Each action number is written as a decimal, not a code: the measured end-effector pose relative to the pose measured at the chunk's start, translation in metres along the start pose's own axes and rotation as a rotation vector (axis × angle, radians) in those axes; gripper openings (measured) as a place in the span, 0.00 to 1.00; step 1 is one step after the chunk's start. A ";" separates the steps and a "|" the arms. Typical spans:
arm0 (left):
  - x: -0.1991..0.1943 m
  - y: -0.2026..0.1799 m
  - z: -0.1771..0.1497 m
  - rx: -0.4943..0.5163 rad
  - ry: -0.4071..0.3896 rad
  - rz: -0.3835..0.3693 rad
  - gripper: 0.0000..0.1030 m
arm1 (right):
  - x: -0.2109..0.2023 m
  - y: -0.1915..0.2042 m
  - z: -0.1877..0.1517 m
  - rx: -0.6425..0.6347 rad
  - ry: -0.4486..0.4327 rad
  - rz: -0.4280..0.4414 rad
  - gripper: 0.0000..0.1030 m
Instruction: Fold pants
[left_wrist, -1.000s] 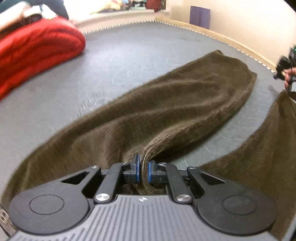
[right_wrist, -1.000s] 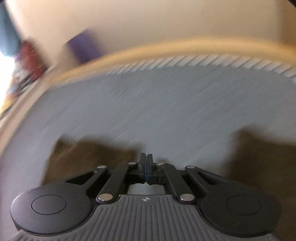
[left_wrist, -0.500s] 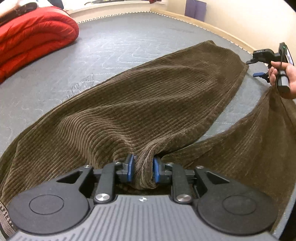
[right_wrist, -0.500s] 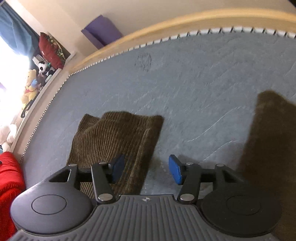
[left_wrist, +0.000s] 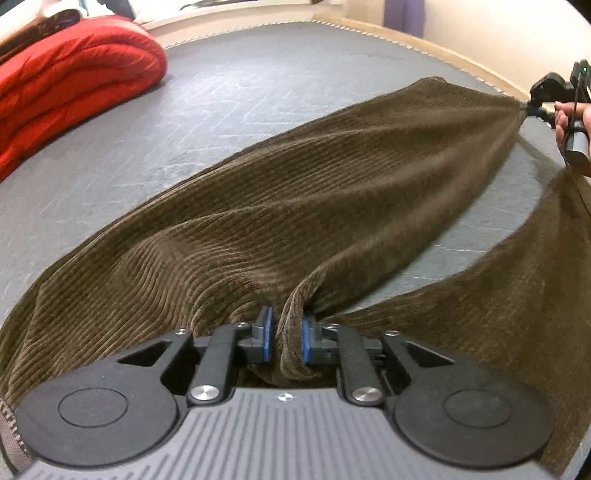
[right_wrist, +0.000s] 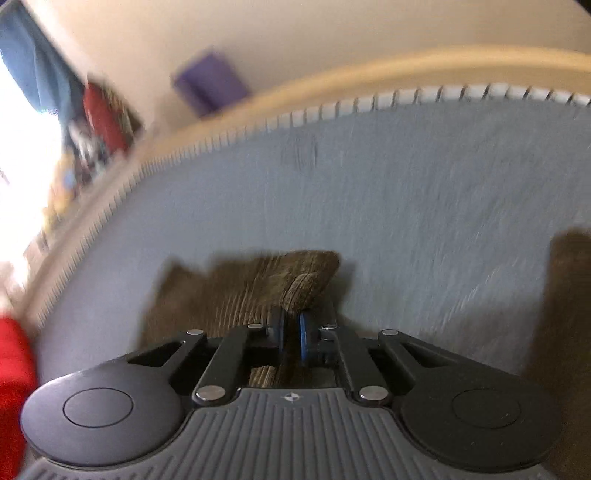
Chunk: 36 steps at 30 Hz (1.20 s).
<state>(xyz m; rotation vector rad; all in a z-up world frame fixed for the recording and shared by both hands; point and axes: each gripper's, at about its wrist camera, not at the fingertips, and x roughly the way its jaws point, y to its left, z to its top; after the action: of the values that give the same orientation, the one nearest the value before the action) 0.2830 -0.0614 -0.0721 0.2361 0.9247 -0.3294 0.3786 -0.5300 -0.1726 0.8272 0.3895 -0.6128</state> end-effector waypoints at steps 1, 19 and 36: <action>0.001 -0.003 -0.001 0.014 0.004 -0.009 0.15 | -0.011 0.002 0.001 -0.037 -0.053 -0.031 0.07; -0.058 0.023 -0.011 -0.059 0.018 -0.100 0.43 | -0.122 0.045 -0.017 -0.171 -0.025 -0.006 0.53; -0.170 0.258 -0.102 -0.517 -0.029 0.139 0.06 | -0.353 0.158 -0.154 -0.493 0.219 0.566 0.54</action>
<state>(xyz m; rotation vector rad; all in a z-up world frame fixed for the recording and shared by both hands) 0.2097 0.2416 0.0218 -0.1787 0.9289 0.0405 0.1974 -0.2043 0.0126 0.4910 0.4558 0.1066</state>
